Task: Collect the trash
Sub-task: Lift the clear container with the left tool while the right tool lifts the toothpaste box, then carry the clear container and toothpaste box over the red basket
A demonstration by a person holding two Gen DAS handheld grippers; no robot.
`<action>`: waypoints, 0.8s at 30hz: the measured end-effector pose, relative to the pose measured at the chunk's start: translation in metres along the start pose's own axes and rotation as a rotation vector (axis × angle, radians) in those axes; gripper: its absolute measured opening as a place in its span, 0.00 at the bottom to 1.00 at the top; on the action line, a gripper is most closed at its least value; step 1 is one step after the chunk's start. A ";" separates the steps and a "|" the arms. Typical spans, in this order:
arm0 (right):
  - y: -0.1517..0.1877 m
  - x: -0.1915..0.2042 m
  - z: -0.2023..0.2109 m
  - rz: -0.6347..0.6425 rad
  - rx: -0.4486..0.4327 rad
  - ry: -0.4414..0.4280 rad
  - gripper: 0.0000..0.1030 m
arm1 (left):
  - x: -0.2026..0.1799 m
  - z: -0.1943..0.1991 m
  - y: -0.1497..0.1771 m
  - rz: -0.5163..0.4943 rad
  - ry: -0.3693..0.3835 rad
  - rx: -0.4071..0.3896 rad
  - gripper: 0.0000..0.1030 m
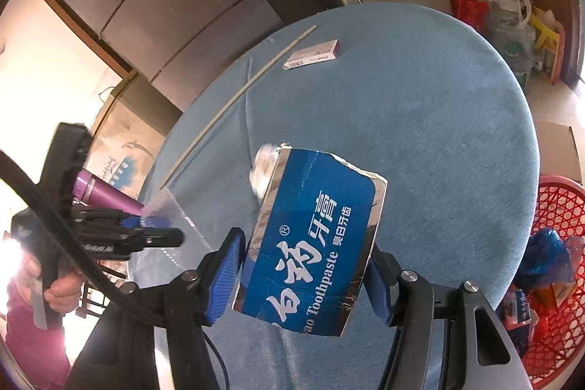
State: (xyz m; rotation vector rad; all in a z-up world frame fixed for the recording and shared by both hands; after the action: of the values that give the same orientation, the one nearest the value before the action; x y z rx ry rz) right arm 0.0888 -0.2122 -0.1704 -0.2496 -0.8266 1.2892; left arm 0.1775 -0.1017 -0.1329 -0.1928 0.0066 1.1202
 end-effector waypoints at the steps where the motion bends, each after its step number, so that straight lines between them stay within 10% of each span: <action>1: 0.001 -0.001 0.000 -0.006 0.000 -0.002 0.62 | -0.002 0.005 0.004 -0.006 -0.001 -0.021 0.46; 13: 0.012 -0.014 0.022 -0.033 -0.043 0.014 0.62 | -0.044 0.073 0.052 -0.061 -0.212 -0.487 0.46; 24: 0.020 -0.003 0.088 0.052 -0.184 0.067 0.62 | -0.064 0.127 0.091 -0.006 -0.215 -0.690 0.46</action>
State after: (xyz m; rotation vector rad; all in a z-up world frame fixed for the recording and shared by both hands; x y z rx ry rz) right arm 0.0159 -0.2326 -0.1222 -0.4611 -0.8866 1.2473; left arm 0.0564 -0.1009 -0.0149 -0.6841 -0.5772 1.0985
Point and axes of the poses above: each gripper's, at about its wrist camera, not at the fingertips, and z roughly against the way its jaws point, x to its left, y to its underside, the point moved 6 cm from there along -z, roughly the way its jaws point, and after that the axes turned 13 degrees about z, right-handed, at the moved point
